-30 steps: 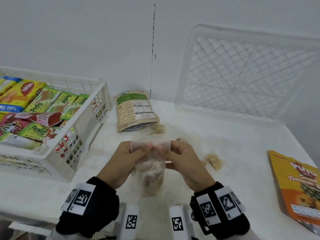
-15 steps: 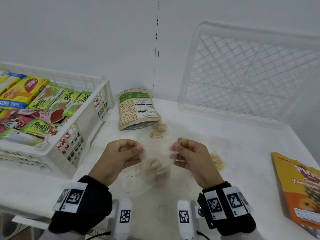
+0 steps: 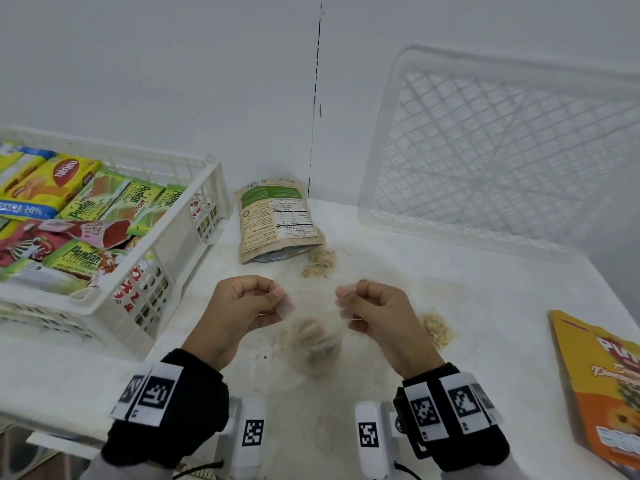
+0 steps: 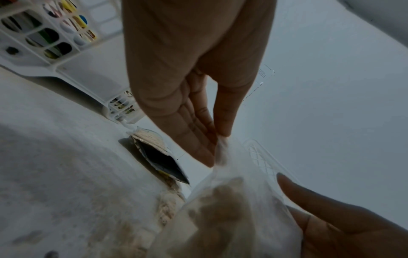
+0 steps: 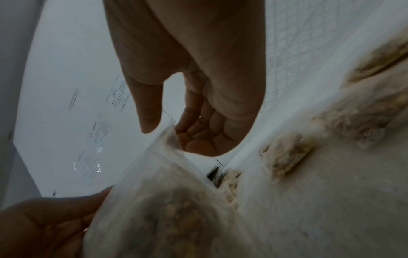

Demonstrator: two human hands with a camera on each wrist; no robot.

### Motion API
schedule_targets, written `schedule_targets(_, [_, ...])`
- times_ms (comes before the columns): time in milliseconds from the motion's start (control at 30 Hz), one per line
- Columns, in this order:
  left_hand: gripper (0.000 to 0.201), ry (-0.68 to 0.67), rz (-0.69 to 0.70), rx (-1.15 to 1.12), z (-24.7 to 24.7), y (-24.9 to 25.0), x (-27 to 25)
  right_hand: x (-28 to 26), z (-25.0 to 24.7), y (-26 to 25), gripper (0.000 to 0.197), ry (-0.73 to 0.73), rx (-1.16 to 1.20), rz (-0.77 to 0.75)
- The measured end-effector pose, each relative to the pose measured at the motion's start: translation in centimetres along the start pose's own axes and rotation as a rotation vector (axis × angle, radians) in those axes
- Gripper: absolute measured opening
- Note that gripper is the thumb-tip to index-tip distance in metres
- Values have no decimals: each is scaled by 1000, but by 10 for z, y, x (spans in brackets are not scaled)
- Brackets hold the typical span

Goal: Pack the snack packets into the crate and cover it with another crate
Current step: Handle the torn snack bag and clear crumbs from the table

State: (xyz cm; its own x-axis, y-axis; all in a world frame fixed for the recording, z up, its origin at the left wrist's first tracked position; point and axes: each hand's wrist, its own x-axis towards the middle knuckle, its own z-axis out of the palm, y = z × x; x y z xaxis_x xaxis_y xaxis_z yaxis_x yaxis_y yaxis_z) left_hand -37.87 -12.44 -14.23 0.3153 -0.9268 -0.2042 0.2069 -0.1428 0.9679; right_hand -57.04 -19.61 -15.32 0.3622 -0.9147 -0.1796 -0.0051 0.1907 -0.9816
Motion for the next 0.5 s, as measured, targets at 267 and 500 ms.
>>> schedule_targets(267, [13, -8, -26, 85, 12, -4, 1, 1, 2, 0, 21, 20, -4, -48])
schedule_targets(500, [8, -20, 26, 59, 18, -6, 3, 0, 4, -1, 8, -116, 97, -37])
